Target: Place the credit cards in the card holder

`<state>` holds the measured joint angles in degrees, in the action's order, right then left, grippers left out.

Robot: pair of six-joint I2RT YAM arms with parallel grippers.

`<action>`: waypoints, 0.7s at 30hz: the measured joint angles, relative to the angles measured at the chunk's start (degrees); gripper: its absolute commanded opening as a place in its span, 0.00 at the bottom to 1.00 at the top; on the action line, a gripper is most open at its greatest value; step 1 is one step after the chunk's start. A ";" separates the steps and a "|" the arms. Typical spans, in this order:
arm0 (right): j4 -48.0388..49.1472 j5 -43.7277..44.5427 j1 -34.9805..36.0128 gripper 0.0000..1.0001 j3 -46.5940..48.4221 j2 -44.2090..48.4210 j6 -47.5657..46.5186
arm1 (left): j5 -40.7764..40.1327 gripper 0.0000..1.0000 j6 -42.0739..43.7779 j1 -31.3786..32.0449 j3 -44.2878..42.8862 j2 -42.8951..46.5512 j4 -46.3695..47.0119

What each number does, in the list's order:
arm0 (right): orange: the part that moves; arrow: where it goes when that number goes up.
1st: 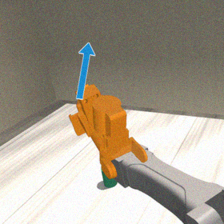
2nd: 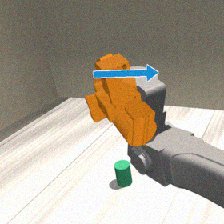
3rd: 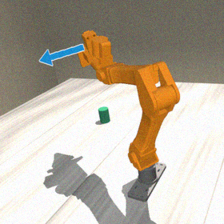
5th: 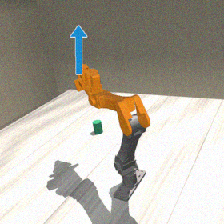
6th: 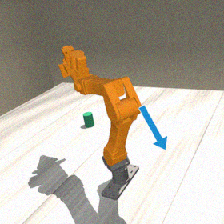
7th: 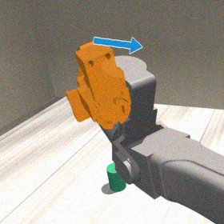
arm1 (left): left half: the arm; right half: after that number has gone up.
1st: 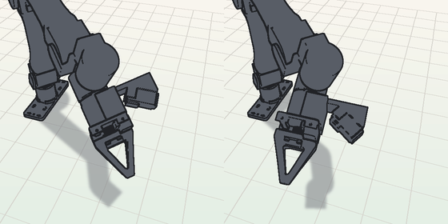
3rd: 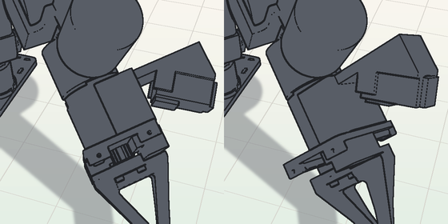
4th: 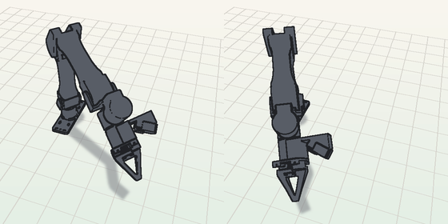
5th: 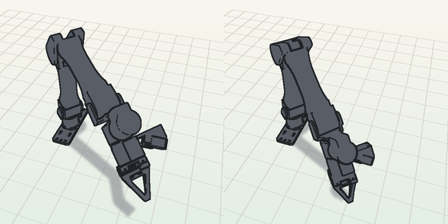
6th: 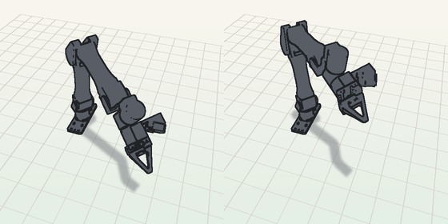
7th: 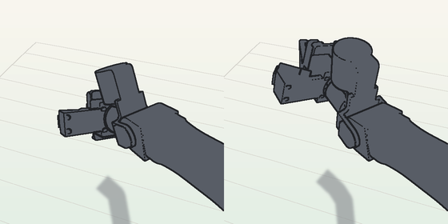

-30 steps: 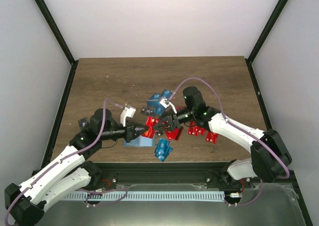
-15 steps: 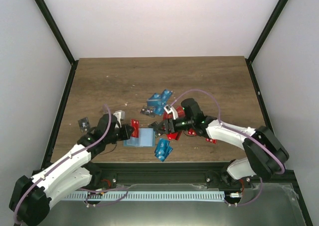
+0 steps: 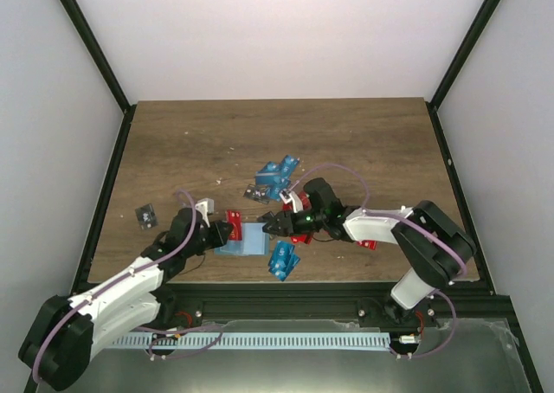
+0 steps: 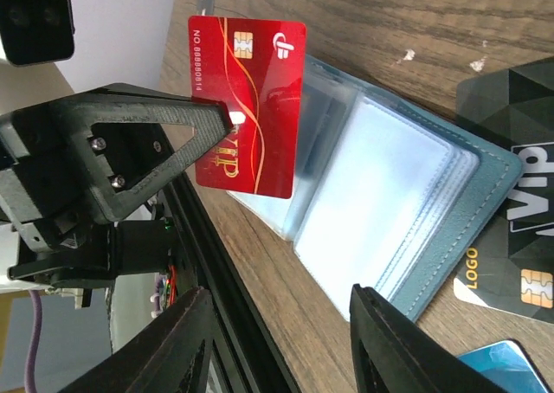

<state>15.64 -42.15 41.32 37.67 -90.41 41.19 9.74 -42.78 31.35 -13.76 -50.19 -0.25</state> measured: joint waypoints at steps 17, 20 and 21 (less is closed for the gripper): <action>6.21 -0.42 0.02 0.38 -0.37 -8.26 1.99 | 2.91 0.04 -1.44 -0.22 4.07 -3.78 8.20; 7.30 -0.66 0.02 0.37 -0.52 -9.35 2.45 | 3.54 0.04 -1.62 -0.24 4.57 -4.50 8.74; 7.74 -0.70 0.02 0.36 -0.70 -9.64 2.51 | 3.72 0.04 -1.68 -0.24 4.68 -4.66 8.87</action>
<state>23.38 -42.85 41.34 36.97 -100.05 43.70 13.45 -44.47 31.11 -9.08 -54.85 8.62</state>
